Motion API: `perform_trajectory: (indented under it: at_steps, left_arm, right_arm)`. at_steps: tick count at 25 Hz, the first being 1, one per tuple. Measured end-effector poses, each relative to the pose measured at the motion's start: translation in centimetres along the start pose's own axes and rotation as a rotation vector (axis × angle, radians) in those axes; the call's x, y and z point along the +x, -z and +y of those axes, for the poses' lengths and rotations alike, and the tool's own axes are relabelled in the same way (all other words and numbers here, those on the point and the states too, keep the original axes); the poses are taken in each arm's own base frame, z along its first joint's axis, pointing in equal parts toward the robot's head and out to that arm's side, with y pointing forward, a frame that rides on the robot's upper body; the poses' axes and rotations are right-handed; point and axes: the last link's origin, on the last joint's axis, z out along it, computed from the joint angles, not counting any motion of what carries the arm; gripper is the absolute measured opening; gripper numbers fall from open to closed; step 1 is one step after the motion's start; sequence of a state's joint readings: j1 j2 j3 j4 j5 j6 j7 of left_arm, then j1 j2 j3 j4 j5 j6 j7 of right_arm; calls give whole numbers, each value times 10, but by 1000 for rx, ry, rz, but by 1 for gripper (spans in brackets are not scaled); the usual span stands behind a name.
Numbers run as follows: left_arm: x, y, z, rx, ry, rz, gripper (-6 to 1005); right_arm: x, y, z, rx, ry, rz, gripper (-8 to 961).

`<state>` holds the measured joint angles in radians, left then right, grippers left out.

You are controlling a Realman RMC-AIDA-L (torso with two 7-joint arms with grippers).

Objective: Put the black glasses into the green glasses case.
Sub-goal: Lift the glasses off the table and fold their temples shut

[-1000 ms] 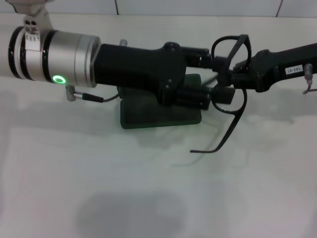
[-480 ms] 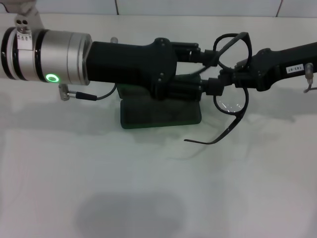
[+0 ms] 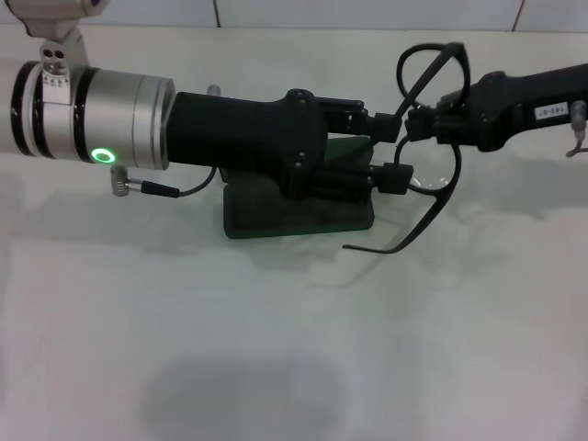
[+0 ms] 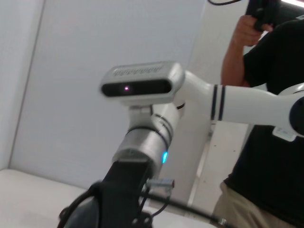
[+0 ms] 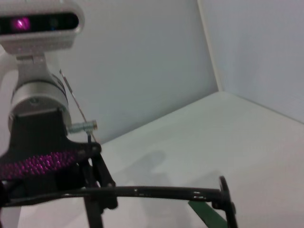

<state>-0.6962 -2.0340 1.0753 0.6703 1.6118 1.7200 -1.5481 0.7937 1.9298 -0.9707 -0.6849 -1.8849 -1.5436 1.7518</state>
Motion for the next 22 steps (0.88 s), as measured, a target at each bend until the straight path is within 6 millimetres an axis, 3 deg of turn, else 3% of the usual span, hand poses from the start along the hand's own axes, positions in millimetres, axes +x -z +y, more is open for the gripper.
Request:
perform_trajectory:
  at_steps: [7,12,16,19,22]
  left_arm:
    - [-8,2,-7,54,8,-53,698]
    - [-8,17,-11,107,15,-20,698]
    - [-10,25,-12,142,20,-5,698]
    - [-18,23,-15,161,31,-49,698]
    - [-25,8,-16,153,36,-96,698]
  right_arm:
    - [-4,23,-1,15,6,-61,103]
    - [-8,48,-1,21,18,-95,103]
    - [-10,55,0,23,18,-128,103]
    - [-14,57,1,21,25,-176,103]
    - [-23,57,0,29,35,-245,103]
